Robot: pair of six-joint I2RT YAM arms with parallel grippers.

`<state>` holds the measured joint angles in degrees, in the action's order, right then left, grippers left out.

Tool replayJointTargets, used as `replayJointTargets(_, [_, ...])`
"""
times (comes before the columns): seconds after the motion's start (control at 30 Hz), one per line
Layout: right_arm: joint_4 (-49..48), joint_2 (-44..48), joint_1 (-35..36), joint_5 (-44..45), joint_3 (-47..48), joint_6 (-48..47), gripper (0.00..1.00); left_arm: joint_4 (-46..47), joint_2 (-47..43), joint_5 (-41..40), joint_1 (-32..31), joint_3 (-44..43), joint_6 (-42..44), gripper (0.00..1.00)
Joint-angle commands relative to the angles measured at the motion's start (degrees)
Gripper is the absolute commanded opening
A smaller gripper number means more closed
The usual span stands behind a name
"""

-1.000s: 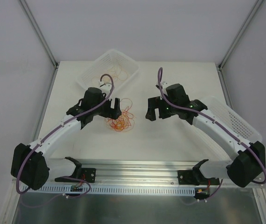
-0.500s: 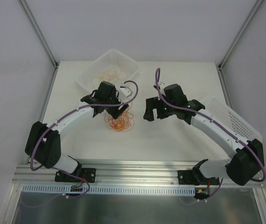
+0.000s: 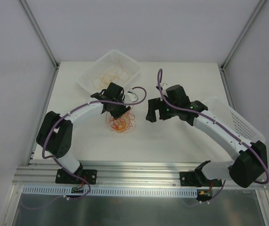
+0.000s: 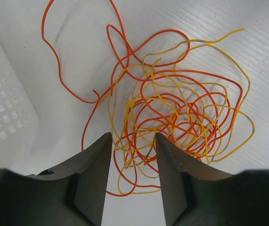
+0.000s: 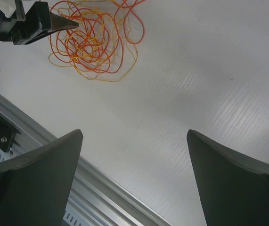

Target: Untangle the cables

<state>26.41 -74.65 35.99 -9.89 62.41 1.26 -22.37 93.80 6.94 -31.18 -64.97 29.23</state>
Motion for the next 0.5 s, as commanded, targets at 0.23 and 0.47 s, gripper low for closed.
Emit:
replayJointTargets(0.23, [-0.40, -1.54, 0.31, -0.13, 3.24, -0.73, 0.98, -1.80, 0.77, 1.67, -0.81, -0.95, 1.27, 0.23])
replayJointTargets(0.47, [-1.36, -3.13, 0.22, -1.53, 4.03, -0.47, 0.98, -2.33, 0.86, 0.36, -0.81, -0.07, 1.26, 0.25])
